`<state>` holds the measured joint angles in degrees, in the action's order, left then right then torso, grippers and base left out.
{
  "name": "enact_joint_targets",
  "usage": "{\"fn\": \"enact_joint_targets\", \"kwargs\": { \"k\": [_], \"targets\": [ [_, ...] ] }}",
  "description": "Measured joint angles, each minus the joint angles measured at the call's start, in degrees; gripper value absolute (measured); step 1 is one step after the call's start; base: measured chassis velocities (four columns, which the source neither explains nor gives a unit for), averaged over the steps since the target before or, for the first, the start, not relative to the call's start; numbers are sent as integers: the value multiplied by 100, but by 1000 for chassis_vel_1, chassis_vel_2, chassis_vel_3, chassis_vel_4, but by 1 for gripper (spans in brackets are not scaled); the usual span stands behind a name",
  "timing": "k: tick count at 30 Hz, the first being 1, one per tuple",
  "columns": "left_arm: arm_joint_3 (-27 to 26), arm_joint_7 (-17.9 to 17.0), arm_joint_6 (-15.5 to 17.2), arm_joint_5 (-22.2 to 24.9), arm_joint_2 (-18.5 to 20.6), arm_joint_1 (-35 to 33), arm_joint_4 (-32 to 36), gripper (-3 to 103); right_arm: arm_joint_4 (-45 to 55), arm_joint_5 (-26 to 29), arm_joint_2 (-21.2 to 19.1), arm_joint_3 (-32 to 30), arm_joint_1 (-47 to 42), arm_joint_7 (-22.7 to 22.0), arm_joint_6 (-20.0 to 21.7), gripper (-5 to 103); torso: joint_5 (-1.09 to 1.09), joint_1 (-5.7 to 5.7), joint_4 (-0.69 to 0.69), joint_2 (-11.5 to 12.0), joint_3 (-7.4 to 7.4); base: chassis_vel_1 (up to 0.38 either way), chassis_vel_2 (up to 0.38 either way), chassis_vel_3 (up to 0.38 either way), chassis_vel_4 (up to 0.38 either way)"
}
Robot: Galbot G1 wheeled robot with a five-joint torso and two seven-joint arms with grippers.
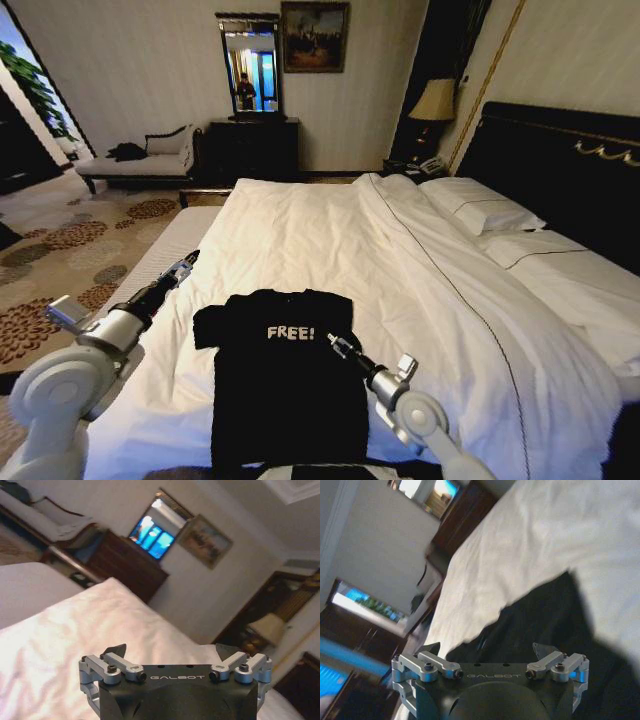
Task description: Fold the clothes on the bed.
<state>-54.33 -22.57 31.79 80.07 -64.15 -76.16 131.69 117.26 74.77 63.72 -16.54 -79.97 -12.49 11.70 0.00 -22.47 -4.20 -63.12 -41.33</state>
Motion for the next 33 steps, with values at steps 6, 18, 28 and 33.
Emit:
{"fn": "enact_joint_targets", "kwargs": {
  "k": [6, 18, 28, 33],
  "targets": [
    [347, 23, -160, -620, -23, 79, -1339, 100, -288, -414, 360, -394, 267, -70, -231, 100, -3, -1, -1, 1, -1, 0, 0, 0, 0],
    [727, 658, -130, -1181, -55, -148, -2923, 100, -179, -422, 483, -809, 105, -188, -213, 100, -2, -1, 0, 0, 0, 0, 0, 0, 0],
    [1258, 853, -317, -574, -297, 565, -3624, 100, -181, -497, 596, -805, 19, -281, -168, 100, 0, -1, -2, 1, 0, 0, 0, 0, 0],
    [1294, 849, -311, -617, -351, 614, -3699, 100, -179, -506, 580, -839, -12, -285, -165, 100, 0, -1, 0, 1, 0, 0, 0, 0, 0]
  ]
}}
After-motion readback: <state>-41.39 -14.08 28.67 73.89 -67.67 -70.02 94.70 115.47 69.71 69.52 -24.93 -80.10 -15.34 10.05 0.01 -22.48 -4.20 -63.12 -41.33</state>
